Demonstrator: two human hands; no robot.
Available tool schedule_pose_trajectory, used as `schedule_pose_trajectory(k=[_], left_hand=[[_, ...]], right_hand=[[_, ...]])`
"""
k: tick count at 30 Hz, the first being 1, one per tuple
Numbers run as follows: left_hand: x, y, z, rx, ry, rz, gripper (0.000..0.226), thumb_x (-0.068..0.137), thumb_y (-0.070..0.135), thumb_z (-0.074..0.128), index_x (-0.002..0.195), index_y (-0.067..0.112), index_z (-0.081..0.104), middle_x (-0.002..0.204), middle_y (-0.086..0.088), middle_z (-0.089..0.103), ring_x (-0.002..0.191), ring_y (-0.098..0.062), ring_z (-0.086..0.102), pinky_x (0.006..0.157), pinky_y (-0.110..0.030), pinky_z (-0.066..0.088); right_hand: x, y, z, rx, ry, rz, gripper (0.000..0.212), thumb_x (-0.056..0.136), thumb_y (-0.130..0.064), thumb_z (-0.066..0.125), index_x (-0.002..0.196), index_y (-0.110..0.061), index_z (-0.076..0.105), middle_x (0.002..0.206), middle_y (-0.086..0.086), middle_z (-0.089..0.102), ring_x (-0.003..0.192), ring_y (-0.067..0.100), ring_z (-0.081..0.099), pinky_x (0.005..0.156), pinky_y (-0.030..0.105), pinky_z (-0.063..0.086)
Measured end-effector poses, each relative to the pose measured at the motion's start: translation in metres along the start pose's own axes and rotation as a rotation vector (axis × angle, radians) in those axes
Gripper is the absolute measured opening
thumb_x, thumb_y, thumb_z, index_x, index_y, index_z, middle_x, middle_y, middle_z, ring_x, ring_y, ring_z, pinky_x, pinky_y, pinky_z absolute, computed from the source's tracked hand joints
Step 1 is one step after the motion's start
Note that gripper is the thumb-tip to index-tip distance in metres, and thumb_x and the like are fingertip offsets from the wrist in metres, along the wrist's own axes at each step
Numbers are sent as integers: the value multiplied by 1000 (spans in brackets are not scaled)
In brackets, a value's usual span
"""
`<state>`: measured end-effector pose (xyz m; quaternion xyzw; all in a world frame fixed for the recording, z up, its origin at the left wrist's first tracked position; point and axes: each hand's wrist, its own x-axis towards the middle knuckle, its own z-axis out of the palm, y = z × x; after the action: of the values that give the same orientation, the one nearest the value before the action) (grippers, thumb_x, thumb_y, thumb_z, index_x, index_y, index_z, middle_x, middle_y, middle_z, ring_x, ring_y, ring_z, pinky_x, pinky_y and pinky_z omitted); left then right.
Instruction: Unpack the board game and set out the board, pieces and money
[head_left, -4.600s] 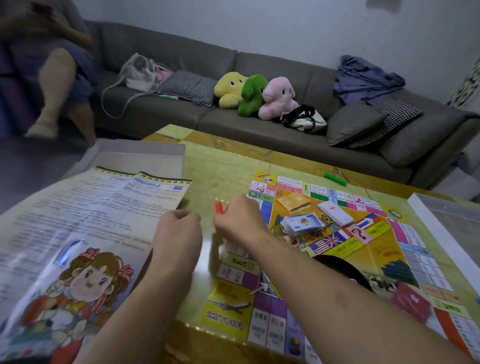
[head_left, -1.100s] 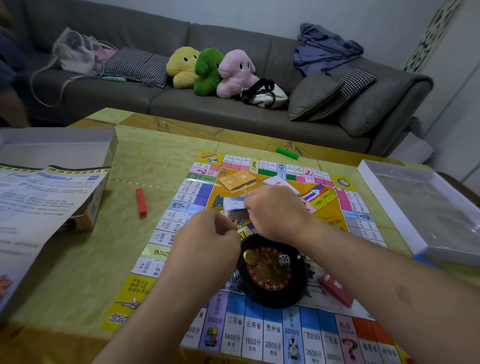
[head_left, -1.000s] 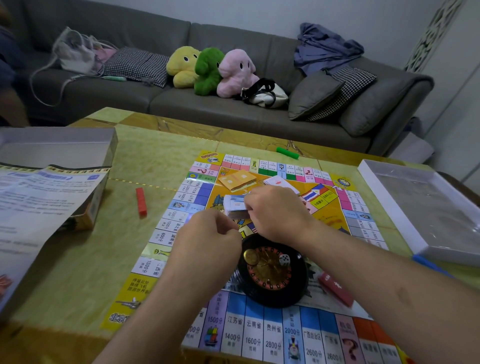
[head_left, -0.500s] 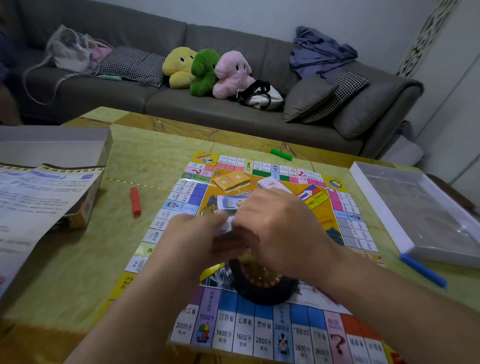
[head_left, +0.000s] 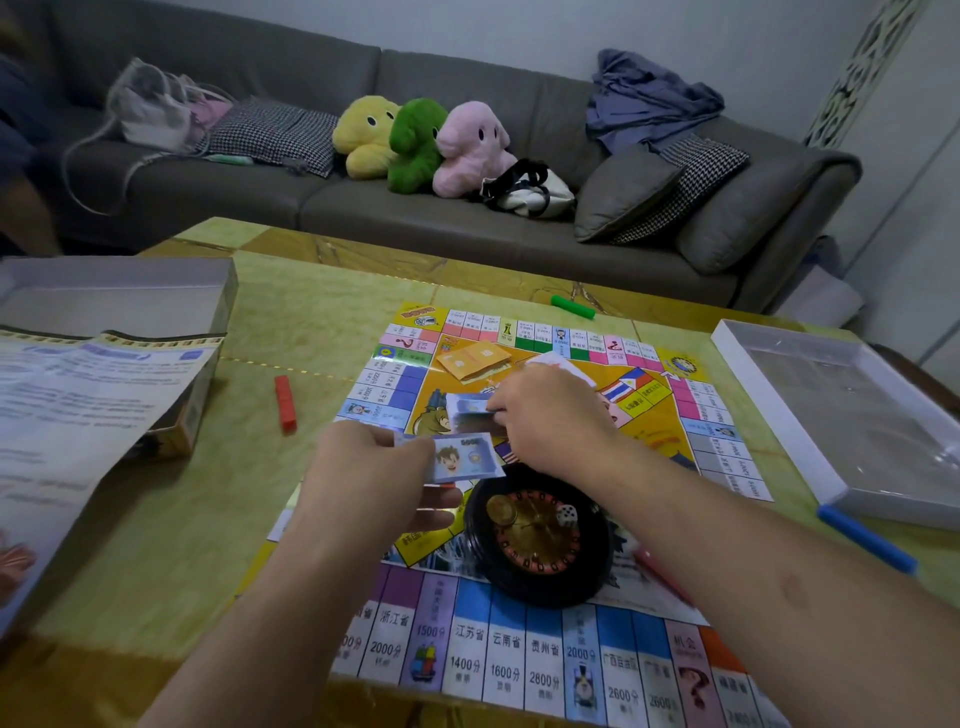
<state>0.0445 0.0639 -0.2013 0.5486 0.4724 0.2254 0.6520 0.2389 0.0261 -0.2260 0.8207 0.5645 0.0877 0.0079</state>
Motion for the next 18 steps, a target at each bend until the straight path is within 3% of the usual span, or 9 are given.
schedule_pose_trajectory(k=[5,8,11,18], left_hand=[[2,0,-1,-4,-3,12,16,99,0,59,87,-4,67,81,-25,76,69,-35,78,66,-54,65],[1,0,-1,5,-9,17,16,98,0,58,86,-6,67,80,-26,76,69,-36,78,65,-54,65],[2,0,-1,11,-1,17,15,98,0,59,85,-6,67,77,-24,76,67,-35,78,66,-54,65],[-4,2,3,14,-12,31,14,96,-2,60,84,-5,68,61,-14,74,61,-32,77,64,-51,66]], right_hand=[[-5,2,5,21,85,11,23,99,-24,61,111,-26,81,103,0,77,94,23,69,81,42,62],[-6,3,2,164,70,45,21,100,-35,66,108,-28,84,100,-3,79,94,21,68,82,41,60],[-6,5,0,271,46,92,20,102,-32,65,107,-27,84,100,-3,80,95,20,67,86,42,59],[-22,13,-6,374,293,54,20,100,-23,66,108,-19,84,100,2,82,91,20,71,75,38,62]])
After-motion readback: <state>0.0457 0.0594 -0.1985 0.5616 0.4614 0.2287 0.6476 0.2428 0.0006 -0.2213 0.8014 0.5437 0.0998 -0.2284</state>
